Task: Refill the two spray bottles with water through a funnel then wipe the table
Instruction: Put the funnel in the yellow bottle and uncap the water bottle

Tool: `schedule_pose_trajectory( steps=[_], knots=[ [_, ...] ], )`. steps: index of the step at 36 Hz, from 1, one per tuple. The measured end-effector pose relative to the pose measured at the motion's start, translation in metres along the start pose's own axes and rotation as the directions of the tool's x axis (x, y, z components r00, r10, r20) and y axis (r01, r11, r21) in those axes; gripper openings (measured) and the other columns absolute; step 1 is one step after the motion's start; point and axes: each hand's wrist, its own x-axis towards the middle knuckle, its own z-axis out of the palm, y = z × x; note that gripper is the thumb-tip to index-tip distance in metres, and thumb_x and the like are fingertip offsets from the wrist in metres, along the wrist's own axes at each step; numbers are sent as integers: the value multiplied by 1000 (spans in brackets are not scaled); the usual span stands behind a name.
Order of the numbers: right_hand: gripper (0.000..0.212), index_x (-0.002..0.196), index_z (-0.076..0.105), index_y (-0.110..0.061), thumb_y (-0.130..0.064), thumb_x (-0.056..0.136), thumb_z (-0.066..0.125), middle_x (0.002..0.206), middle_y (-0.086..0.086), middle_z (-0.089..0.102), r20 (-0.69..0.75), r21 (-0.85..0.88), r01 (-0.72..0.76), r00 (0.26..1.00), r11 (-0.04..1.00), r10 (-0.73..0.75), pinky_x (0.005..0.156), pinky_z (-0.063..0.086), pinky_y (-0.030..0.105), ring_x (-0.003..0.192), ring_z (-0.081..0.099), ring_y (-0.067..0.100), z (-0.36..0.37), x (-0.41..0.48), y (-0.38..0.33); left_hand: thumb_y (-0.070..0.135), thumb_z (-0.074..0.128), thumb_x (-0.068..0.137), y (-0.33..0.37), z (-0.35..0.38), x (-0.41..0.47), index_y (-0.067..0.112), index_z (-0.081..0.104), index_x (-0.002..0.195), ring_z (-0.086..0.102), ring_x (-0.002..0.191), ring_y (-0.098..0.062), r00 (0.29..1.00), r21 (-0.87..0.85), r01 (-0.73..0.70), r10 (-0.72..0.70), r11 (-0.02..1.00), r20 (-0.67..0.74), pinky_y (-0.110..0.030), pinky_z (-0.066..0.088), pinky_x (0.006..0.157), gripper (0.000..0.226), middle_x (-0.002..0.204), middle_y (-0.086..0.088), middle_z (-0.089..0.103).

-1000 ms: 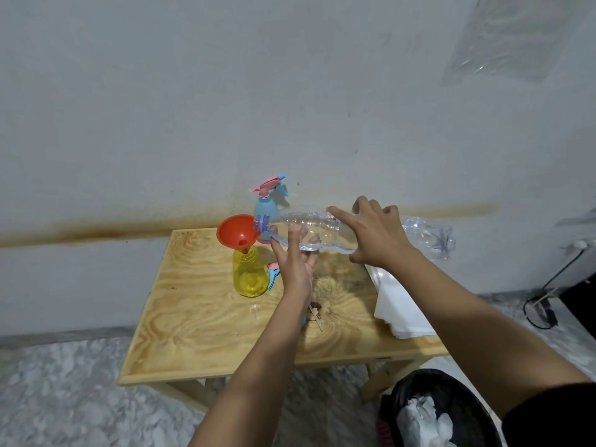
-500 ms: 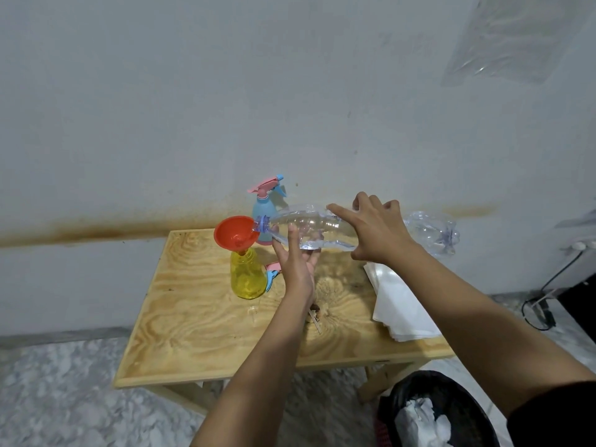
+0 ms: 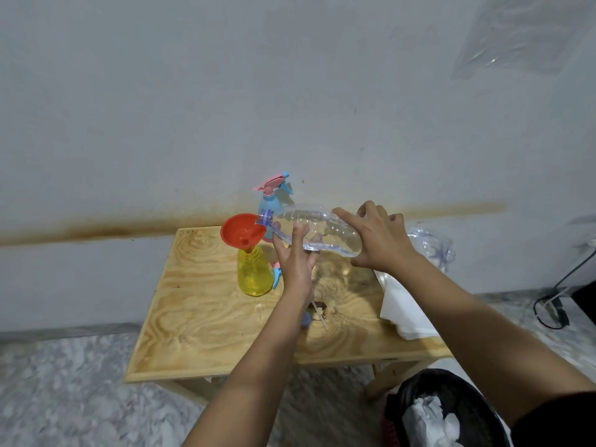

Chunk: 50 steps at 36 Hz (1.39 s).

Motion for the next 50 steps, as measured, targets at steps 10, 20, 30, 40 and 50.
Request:
schedule_pose_trajectory(
  steps=[10,20,30,40,50],
  knots=[
    [95,143,24,-39,-32,65,77,121,8,38,-59,359,-91,991,929,120,90,37,40,114,42,23,26,-16,-3,34,68,83,20,8,-6,34,29,141,60,108,-15,989,255,-142,129,957,69,-35,51,90,70,117,-1,59],
    [99,147,20,-28,-30,68,80,124,8,41,-187,733,-72,935,676,302,83,41,26,102,45,12,50,-22,-5,34,79,73,35,46,-13,33,39,138,55,104,-5,928,458,-368,283,809,244,-10,44,81,77,120,2,54],
    [104,147,9,-25,-35,70,79,142,-1,26,-54,882,-97,951,462,303,104,33,27,133,29,11,67,-22,-6,43,81,67,27,49,-8,44,37,137,53,111,-14,867,606,-492,285,625,409,-37,50,91,83,128,5,53],
    [102,148,12,-18,-31,72,79,145,2,28,-65,889,-94,943,448,326,111,28,29,135,26,10,86,-24,1,39,85,64,16,42,4,47,40,133,53,112,-8,862,601,-481,222,638,455,-23,46,86,83,123,13,53],
    [98,144,23,-16,-26,67,84,142,1,32,-72,888,-113,923,445,378,98,29,13,126,33,4,90,-22,14,47,80,67,10,51,7,52,32,133,53,113,-11,819,633,-547,191,548,541,-39,49,94,82,131,8,50]
  ],
)
